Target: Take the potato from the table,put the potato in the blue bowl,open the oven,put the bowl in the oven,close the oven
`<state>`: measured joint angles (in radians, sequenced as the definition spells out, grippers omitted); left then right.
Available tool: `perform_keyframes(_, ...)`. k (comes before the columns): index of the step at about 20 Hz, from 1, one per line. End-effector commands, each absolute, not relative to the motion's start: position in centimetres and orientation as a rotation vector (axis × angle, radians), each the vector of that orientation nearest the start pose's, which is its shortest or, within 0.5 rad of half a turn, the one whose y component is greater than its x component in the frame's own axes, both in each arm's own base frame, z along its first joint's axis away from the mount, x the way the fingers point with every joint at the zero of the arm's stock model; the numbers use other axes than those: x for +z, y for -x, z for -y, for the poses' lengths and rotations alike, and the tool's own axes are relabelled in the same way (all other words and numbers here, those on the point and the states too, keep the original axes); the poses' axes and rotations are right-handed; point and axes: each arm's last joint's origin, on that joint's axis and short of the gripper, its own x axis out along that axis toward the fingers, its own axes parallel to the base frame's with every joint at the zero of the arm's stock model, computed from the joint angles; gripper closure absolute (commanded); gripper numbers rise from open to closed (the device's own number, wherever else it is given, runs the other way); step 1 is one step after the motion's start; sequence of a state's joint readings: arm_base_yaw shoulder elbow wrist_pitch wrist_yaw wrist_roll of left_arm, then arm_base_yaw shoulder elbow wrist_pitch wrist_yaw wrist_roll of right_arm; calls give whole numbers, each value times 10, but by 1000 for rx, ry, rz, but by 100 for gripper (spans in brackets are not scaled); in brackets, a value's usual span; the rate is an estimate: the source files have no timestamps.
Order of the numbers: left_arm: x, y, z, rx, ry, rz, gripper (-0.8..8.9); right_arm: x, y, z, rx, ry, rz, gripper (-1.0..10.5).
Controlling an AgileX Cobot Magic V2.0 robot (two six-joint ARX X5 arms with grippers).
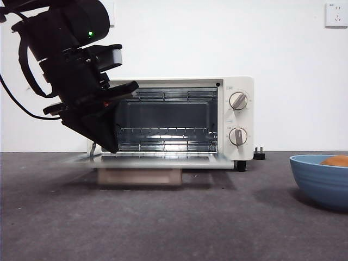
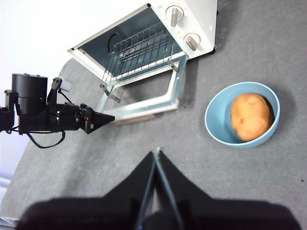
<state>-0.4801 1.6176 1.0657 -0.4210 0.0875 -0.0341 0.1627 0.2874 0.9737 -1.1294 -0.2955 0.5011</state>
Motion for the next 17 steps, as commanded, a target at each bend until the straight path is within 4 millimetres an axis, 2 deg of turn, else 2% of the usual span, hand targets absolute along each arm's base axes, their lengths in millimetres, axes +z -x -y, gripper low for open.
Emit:
perform_keyframes(1, 206, -284, 157, -522, -188, -999, 819, 339, -2, -9, 330, -515, -547, 957)
perform_keyframes(4, 217, -270, 163, -558, -213, -1006, 819, 333, 0, -8, 264, -567, -621, 946)
perform_keyframes(7, 247, -246, 164, -613, -234, -941, 819, 324, 1, -6, 173, -551, -730, 945)
perform_keyframes(11, 287, -205, 147, -657, -255, -890, 819, 323, -12, -7, 95, -530, -807, 926)
perform_keyframes(14, 306, -177, 128, -680, -293, -890, 819, 322, -40, -10, 21, -483, -909, 680)
perform_keyframes(17, 318, -157, 115, -707, -289, -870, 819, 317, -73, -15, 6, -388, -1037, 508)
